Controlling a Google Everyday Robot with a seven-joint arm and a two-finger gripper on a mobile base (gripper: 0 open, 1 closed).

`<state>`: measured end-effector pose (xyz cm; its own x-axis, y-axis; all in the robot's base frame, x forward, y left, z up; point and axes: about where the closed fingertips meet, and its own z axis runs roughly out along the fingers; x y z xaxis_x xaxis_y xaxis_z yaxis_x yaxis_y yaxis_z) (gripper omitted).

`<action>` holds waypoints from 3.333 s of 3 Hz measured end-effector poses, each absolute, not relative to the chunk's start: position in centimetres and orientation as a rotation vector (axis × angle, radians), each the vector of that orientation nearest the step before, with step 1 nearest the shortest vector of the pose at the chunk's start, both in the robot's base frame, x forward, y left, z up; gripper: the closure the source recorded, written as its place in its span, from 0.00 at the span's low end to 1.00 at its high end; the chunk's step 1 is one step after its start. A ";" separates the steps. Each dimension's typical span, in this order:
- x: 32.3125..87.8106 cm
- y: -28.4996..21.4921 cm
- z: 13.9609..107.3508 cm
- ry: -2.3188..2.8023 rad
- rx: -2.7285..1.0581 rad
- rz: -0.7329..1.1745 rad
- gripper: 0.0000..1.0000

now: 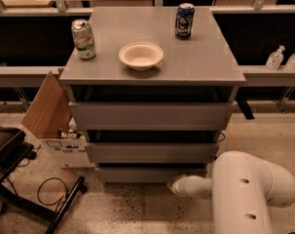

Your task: Close bottom drawer

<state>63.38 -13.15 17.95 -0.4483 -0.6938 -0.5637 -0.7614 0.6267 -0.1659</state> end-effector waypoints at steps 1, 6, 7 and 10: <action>64.1 -14.9 24.3 2.177 -1.191 0.002 1.00; 56.1 -18.6 31.7 2.071 -1.708 -0.002 1.00; 53.8 -21.3 34.7 2.159 -1.738 -0.061 1.00; 50.4 -30.6 46.0 2.345 -1.624 -0.502 1.00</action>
Offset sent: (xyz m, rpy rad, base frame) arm -0.2066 -0.0748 0.1860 -0.5593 -0.1388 0.0549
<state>50.41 -30.60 46.02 -0.3508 -0.9365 -0.0048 -0.8523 0.3214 -0.4127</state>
